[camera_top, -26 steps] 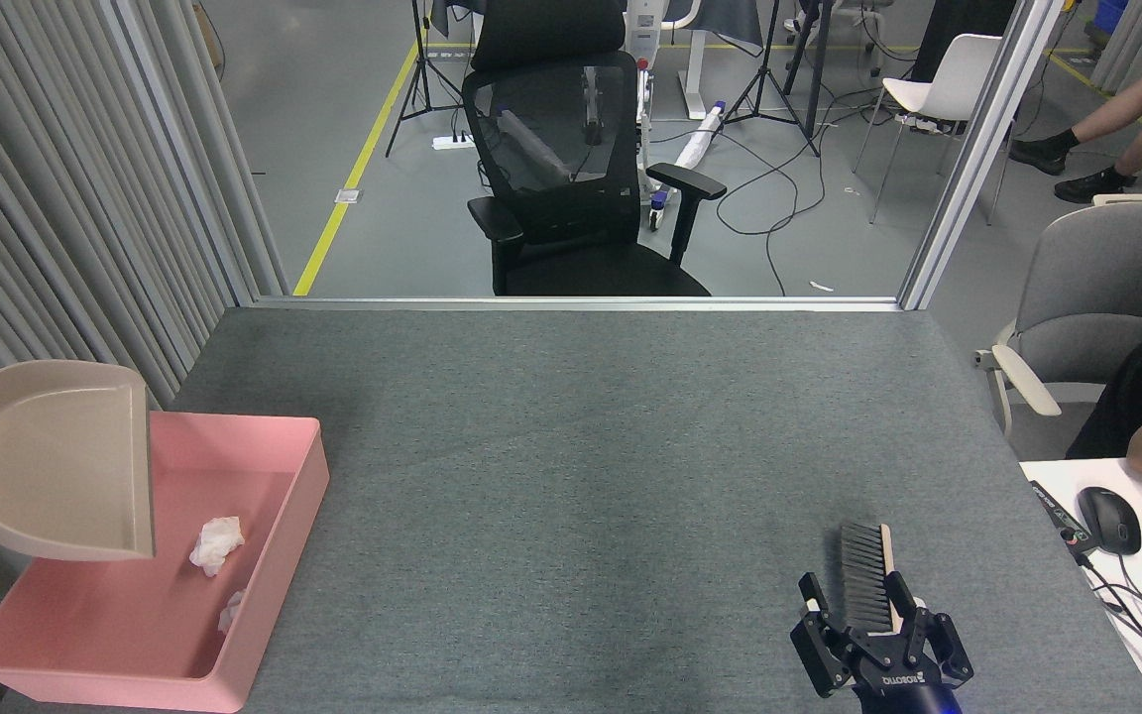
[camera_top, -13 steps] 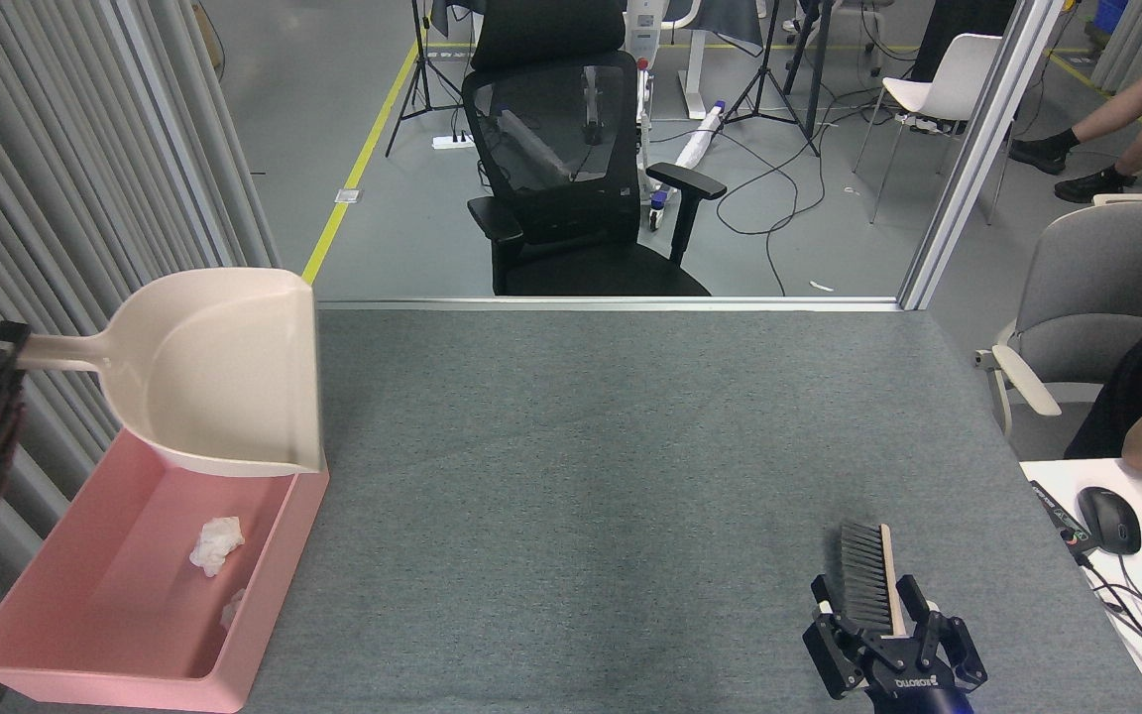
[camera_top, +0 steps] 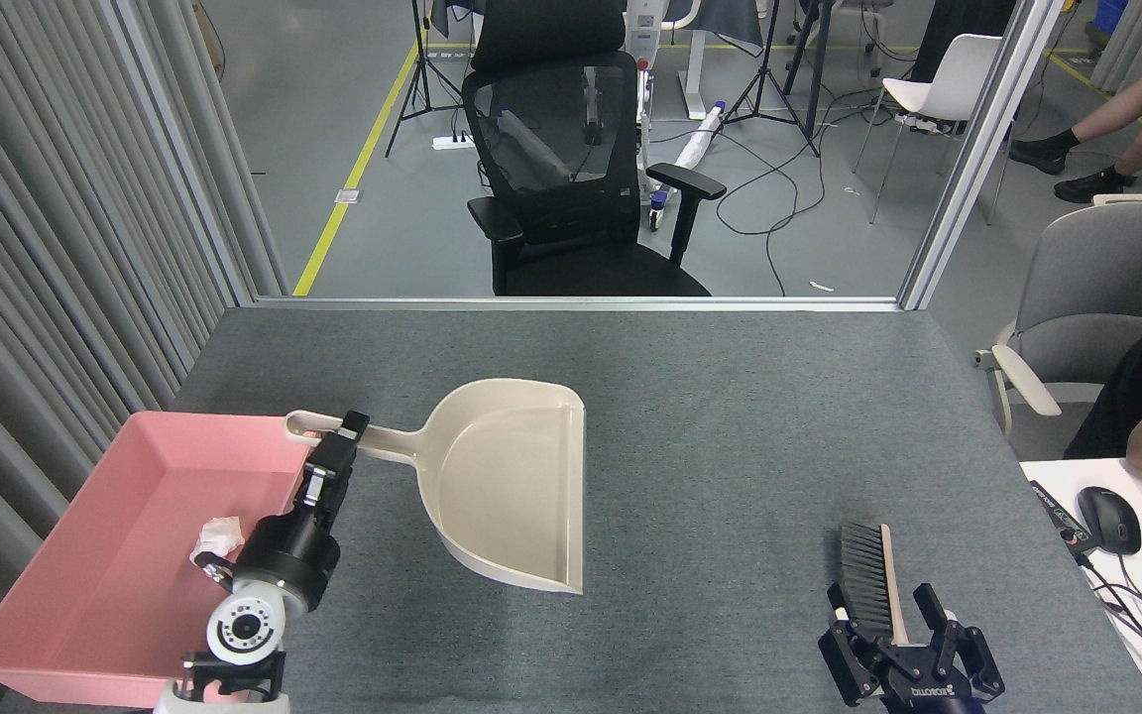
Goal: Sweep and dump garbage into bin
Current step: 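Lower the dustpan back onto the table with the left gripper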
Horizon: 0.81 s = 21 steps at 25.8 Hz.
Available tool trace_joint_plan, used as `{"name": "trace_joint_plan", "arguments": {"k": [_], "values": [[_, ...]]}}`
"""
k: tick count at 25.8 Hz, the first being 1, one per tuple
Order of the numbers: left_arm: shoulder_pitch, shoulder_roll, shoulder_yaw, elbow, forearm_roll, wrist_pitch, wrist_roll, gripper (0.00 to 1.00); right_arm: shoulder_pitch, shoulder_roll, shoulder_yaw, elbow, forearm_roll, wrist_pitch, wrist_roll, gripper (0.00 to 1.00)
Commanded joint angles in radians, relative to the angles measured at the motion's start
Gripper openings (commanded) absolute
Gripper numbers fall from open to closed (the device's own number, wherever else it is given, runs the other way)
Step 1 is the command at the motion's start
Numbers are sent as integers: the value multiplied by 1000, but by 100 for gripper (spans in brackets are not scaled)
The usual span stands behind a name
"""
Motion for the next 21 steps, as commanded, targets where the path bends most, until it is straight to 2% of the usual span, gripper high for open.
{"name": "trace_joint_plan", "arguments": {"k": [1, 4, 10, 16, 21], "values": [[8, -79, 0, 117, -117, -106, 55, 17, 8, 0, -11, -1, 0, 0, -3, 99], [8, -88, 5, 201, -133, -150, 101, 17, 10, 1, -11, -1, 0, 0, -4, 99], [3, -90, 25, 295, -125, -218, 104, 18, 14, 1, -11, -1, 0, 0, -3, 99], [-32, -93, 34, 384, -61, -227, 128, 18, 14, 1, -11, -1, 0, 0, -3, 99], [-74, -93, 32, 474, -33, -287, 141, 19, 21, 0, -12, -1, 0, 0, -3, 99]]}}
